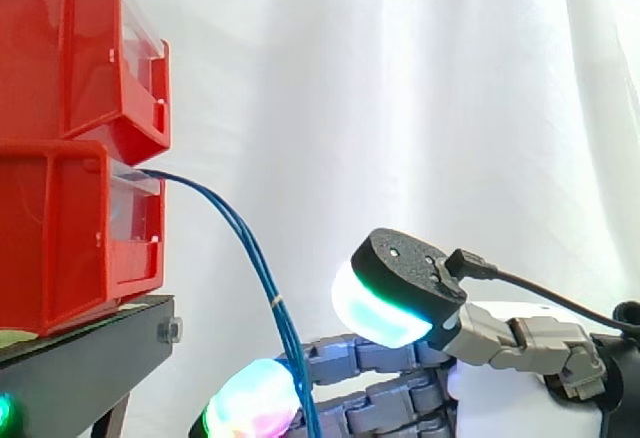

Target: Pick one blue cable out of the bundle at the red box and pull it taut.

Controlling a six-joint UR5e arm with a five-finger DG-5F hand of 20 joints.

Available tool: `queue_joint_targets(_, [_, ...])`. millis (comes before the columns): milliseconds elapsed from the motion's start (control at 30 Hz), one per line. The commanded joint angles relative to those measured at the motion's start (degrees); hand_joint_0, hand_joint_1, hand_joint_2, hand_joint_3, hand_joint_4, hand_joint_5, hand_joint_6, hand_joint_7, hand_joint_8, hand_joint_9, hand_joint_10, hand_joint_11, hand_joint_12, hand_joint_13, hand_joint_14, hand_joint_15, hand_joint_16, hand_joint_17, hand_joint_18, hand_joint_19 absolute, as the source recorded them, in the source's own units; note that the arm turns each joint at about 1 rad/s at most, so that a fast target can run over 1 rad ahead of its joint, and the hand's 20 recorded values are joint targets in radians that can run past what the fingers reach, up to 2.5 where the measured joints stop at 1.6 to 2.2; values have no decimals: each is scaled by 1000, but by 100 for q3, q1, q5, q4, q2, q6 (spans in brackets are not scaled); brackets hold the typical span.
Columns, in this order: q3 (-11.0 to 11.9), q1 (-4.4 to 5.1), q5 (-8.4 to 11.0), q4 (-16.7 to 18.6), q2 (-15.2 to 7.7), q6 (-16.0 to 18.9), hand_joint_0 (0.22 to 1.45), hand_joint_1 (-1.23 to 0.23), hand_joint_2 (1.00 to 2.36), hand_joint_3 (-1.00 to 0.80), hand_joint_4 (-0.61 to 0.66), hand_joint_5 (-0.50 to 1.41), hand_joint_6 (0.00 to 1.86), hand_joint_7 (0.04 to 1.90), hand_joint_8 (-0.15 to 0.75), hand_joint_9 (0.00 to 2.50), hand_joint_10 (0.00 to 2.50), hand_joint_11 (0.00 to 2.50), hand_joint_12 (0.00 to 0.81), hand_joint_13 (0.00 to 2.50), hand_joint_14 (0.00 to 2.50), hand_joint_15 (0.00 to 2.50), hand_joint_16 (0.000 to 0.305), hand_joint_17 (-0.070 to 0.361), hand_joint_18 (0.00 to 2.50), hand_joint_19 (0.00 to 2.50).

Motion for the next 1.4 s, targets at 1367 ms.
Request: queue_joint_targets(1367, [296,109,212,-6,-1,-21,599,-662,1012,-333,217,-124,541,1185,291,426,2,94,381,276,3,99,60,134,206,0])
